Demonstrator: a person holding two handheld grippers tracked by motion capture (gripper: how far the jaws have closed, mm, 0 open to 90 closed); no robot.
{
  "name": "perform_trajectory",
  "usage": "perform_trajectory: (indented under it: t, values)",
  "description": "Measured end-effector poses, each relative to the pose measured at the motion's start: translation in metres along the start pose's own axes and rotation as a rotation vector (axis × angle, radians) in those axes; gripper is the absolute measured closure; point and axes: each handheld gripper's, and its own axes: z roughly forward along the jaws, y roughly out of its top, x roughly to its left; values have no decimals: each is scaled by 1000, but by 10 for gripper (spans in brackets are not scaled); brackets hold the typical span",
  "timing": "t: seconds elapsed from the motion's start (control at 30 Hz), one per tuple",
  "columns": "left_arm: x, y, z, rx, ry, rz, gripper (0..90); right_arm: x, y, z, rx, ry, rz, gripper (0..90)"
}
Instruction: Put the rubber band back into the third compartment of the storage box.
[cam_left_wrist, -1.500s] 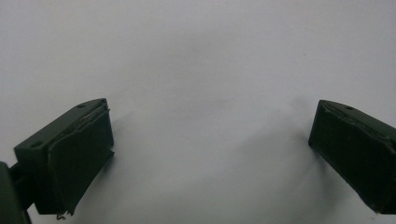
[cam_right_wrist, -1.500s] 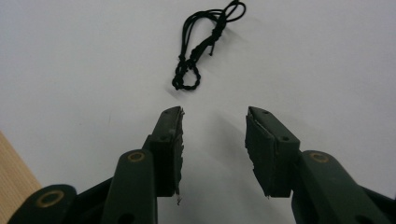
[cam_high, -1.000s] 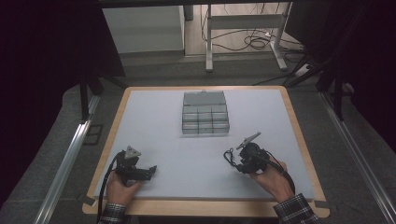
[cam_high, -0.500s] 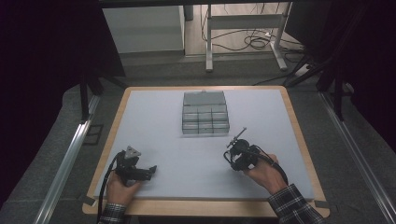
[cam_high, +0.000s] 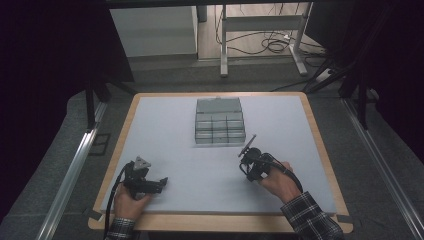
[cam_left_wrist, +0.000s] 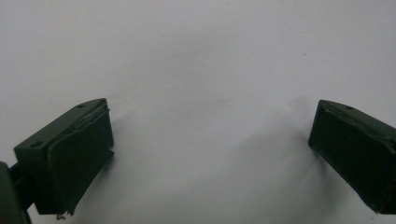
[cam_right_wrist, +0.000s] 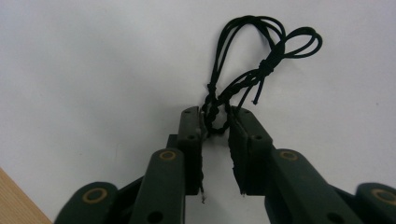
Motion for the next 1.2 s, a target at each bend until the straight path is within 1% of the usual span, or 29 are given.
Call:
perform_trajectory:
  t: [0.07, 0.1, 0.23, 0.3, 0.33, 0.47, 0.57, 0.73, 0.77, 0.83, 0.87, 1.03, 1.2]
  values:
    - [0, 0, 0, -2, 0, -2, 0, 0, 0, 0, 3, -4, 2, 753]
    - [0, 0, 0, -1, 0, -1, 0, -1, 1, 0, 8, -1, 10, 775]
    - [0, 0, 0, -2, 0, -2, 0, -1, 3, 1, 19, -1, 12, 836]
    - [0, 0, 0, -2, 0, -2, 0, -1, 3, 1, 25, 1, 16, 852]
    - [0, 0, 0, -2, 0, -2, 0, -2, 4, 1, 29, 5, 25, 863]
    - [0, 0, 0, -2, 0, -2, 0, -4, 3, 0, 26, 19, 34, 871]
    - [0, 0, 0, -2, 0, -2, 0, -6, 0, 0, 10, 38, 52, 874]
    - [0, 0, 0, -2, 0, -2, 0, -8, -2, -3, -9, 44, 70, 876]
    - [0, 0, 0, -2, 0, -2, 0, -9, -3, -6, -15, 48, 76, 876]
    - [0, 0, 0, -2, 0, -2, 0, -10, -3, -7, -20, 43, 69, 876]
    - [0, 0, 0, -2, 0, -2, 0, -10, -3, -9, -22, 46, 79, 876]
    - [0, 0, 0, -2, 0, -3, 0, -11, -3, -15, -36, 48, 89, 876]
    - [0, 0, 0, -2, 0, -2, 0, -12, -2, -20, -45, 46, 90, 876]
